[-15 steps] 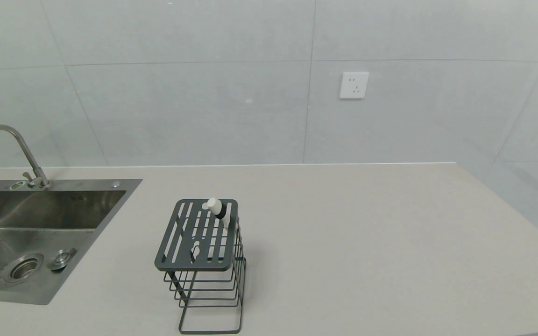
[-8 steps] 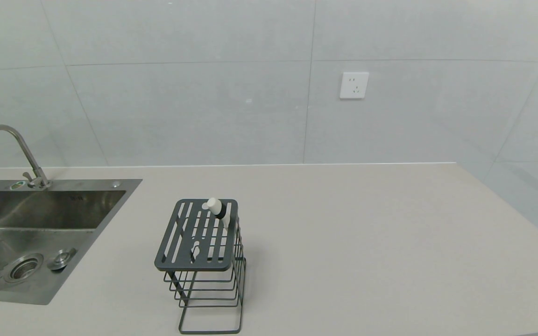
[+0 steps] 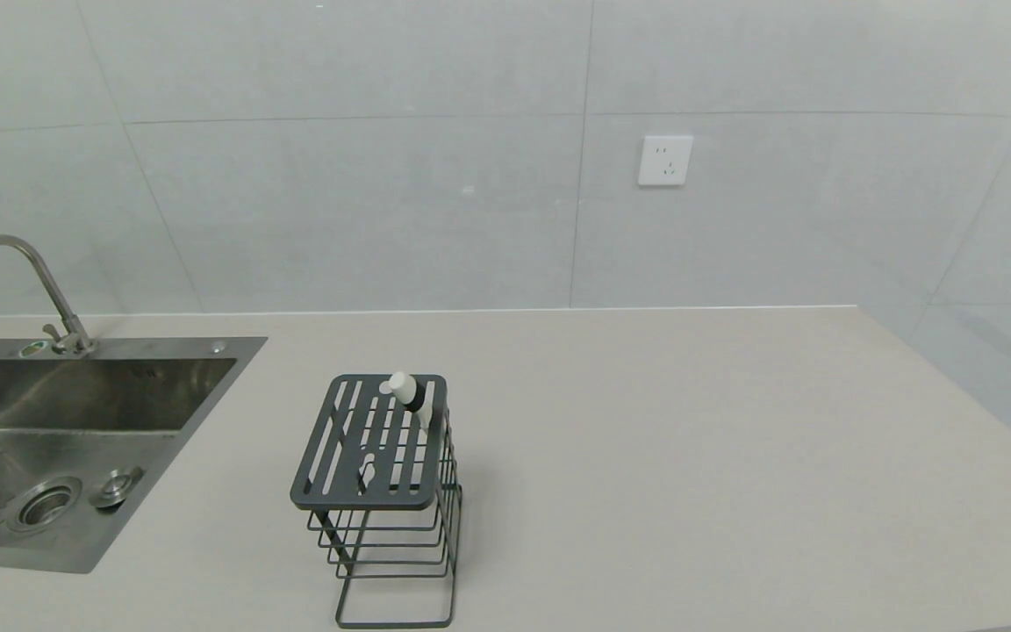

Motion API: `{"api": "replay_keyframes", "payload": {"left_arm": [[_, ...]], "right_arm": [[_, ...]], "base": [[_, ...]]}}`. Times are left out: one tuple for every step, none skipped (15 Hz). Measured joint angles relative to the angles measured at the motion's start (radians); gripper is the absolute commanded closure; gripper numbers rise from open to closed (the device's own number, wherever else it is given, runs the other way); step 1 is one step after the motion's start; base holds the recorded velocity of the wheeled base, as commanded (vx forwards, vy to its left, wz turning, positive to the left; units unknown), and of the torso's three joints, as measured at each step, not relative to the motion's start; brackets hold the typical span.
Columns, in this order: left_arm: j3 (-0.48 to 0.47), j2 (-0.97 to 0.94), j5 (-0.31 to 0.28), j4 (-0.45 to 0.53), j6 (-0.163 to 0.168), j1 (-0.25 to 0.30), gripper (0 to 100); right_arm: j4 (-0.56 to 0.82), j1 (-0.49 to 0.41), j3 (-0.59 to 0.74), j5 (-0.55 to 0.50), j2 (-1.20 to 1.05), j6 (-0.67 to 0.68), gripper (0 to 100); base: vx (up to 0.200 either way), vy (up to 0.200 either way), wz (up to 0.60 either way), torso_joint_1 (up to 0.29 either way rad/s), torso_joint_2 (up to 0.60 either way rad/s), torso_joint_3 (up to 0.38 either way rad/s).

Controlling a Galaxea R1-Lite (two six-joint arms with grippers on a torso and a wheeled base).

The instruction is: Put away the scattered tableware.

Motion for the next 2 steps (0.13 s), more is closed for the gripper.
{"api": "replay_keyframes", "payload": {"left_arm": [[0.000, 0.000, 0.000, 0.000, 0.000, 0.000, 0], [0.000, 0.000, 0.000, 0.000, 0.000, 0.000, 0]], "right_arm": [[0.000, 0.000, 0.000, 0.000, -0.002, 0.000, 100], [0.000, 0.000, 0.000, 0.001, -0.003, 0.000, 100]], "base": [[0.000, 0.000, 0.00, 0.000, 0.00, 0.000], [0.000, 0.000, 0.00, 0.000, 0.00, 0.000]]}}
